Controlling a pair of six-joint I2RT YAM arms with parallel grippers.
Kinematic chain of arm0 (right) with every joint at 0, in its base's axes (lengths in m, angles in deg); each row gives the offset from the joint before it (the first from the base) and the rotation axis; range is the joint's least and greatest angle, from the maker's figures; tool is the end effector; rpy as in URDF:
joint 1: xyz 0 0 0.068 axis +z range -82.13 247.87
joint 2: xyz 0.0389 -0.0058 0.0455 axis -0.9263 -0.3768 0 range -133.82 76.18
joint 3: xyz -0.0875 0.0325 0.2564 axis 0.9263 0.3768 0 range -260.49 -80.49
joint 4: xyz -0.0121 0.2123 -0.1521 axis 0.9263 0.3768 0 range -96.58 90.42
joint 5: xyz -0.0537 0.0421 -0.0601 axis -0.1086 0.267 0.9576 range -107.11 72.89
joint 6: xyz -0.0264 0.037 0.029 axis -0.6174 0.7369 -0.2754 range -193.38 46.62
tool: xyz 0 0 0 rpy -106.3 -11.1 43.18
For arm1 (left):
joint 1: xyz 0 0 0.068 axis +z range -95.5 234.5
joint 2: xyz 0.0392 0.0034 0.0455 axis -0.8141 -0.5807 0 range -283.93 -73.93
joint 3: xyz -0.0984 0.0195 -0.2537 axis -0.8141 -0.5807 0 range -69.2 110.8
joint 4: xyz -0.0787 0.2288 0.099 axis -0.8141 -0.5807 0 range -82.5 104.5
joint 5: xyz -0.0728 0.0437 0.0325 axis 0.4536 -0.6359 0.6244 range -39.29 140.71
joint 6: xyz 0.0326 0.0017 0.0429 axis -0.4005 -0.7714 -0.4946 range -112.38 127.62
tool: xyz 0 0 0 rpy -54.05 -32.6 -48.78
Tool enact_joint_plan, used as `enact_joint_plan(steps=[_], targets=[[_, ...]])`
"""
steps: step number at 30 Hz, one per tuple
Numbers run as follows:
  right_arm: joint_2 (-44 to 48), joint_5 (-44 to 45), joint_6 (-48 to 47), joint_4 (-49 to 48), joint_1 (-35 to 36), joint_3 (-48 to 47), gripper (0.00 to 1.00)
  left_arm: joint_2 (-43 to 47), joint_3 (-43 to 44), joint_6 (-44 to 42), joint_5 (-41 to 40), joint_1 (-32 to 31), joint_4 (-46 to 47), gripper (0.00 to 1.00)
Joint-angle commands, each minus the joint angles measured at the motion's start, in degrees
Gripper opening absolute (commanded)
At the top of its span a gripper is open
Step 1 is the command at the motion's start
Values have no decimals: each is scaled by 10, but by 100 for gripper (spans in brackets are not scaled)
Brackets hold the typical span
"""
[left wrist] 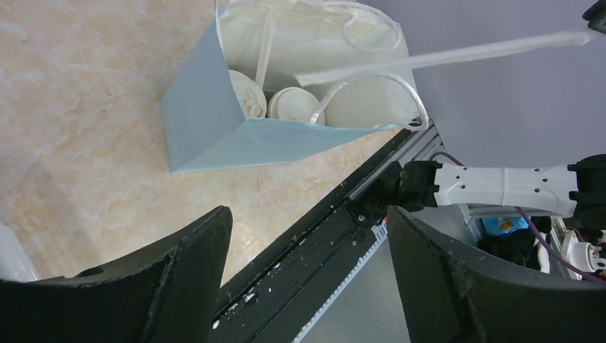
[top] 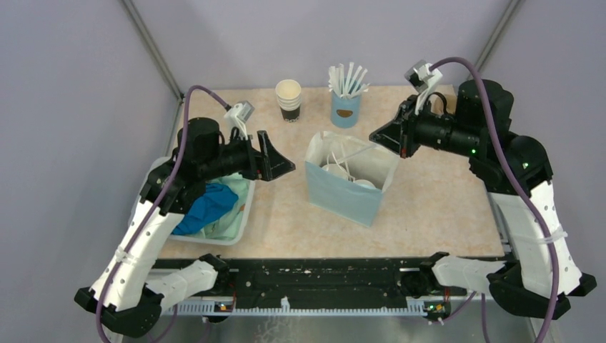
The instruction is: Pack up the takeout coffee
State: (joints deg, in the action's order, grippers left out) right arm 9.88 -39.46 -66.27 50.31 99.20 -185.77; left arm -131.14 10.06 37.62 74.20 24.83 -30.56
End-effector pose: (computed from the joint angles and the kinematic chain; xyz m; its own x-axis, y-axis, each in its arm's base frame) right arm 0.1368 0.0990 0.5231 -0.3585 -0.0842 -0.9297 -0.7514 0.6170 0.2339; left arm 0.1491 -0.1013 0.4413 -0.6804 -0.1402 -0.7193 0.4994 0.6296 -0.5952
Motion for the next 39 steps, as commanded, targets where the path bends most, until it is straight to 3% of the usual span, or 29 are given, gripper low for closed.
enact_joint_plan(steps=[1,7,13,19,26,30,31,34,37,39], targets=[[24,-39,13,-3,2,7,0,9,15,-9,8,2,-2,86],[16,-62,15,13,2,13,0,11,12,-7,5,2,-5,86],[6,-29,-13,45,5,40,0,13,8,-6,0,2,-2,86],[-12,-25,2,-9,27,116,0,9,9,-2,-1,3,2,86],[-40,27,63,-161,63,242,0,10,12,0,-6,2,0,86],[-79,50,71,-153,76,257,0,10,19,0,-9,2,-6,86],[-84,56,71,-143,78,253,2,11,23,-1,-12,2,-9,86],[-72,84,81,-120,79,216,27,12,32,-9,-21,3,-18,86],[-53,133,88,-73,79,115,53,9,46,-17,-31,3,-27,86],[-43,181,95,-28,79,48,62,7,62,-26,-39,3,-29,86]])
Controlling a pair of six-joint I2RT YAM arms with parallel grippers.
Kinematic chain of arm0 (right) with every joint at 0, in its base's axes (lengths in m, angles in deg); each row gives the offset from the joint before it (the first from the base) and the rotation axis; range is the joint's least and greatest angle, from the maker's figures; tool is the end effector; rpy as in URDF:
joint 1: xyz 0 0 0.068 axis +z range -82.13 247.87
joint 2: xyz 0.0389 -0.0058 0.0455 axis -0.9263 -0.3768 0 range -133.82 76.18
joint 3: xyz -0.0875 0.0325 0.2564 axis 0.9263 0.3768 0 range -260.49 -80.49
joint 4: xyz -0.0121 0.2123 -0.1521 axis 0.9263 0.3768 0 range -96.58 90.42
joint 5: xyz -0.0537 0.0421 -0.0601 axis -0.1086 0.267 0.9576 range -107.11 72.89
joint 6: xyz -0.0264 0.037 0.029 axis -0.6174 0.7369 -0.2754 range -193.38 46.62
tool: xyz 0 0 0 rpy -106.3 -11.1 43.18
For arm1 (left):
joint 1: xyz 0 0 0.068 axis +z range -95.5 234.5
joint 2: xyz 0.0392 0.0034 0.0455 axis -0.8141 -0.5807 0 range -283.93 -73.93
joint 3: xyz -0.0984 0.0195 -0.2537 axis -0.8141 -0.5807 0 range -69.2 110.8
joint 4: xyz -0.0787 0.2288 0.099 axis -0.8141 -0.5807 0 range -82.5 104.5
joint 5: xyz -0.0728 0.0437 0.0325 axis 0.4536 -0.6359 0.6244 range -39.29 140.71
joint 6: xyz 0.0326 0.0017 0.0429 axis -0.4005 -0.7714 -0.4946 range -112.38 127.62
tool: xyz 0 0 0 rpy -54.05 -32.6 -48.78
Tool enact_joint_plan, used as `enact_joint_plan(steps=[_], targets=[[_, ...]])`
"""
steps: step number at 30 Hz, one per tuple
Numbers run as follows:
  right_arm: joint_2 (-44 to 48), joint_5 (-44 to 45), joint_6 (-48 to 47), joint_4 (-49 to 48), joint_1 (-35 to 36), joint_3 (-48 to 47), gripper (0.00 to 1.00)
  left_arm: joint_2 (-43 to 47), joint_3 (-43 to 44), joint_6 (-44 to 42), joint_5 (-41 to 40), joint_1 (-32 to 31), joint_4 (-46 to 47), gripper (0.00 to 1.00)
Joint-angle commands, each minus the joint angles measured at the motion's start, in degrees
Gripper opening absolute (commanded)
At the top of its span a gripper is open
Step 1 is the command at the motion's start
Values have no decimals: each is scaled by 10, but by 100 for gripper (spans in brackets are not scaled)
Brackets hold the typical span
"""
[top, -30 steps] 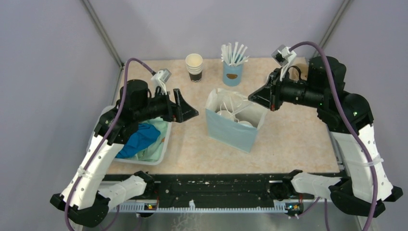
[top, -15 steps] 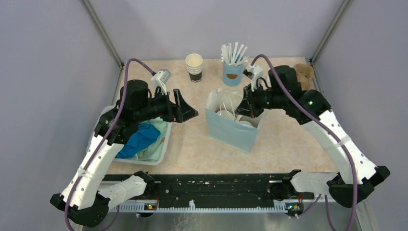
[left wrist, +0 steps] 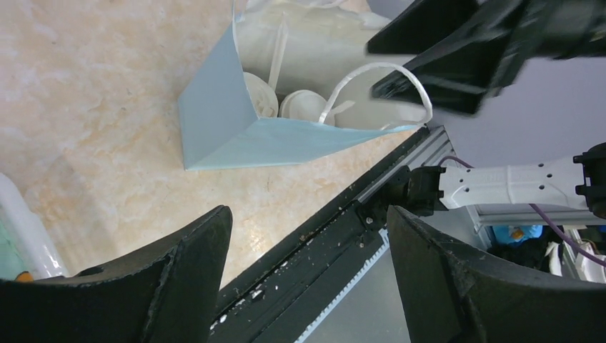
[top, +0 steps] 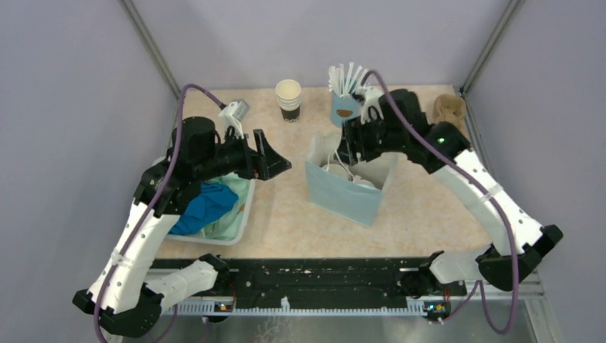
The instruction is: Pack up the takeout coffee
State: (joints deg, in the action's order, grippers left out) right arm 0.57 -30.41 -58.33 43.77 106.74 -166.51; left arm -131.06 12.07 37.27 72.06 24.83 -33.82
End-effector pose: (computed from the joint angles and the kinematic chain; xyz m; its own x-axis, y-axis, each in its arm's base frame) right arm 0.2034 0.1744 0.4027 -0.6770 -0.2211 -0.7020 -0.5926 0.7294 0.3418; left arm 0.1443 -0.0971 0.4463 -0.6800 -0.1429 -0.7191 0.4754 0.6607 -0.5809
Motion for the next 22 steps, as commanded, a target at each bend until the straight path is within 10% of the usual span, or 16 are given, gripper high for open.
enact_joint_plan(steps=[1,4,22], targets=[[56,122,23,67,4,-173,66,4,53,-30,-25,3,2,86],[76,244,88,139,4,-251,98,-4,101,-58,-68,2,-12,88],[232,304,145,68,4,-198,99,14,230,-139,-227,2,10,99]])
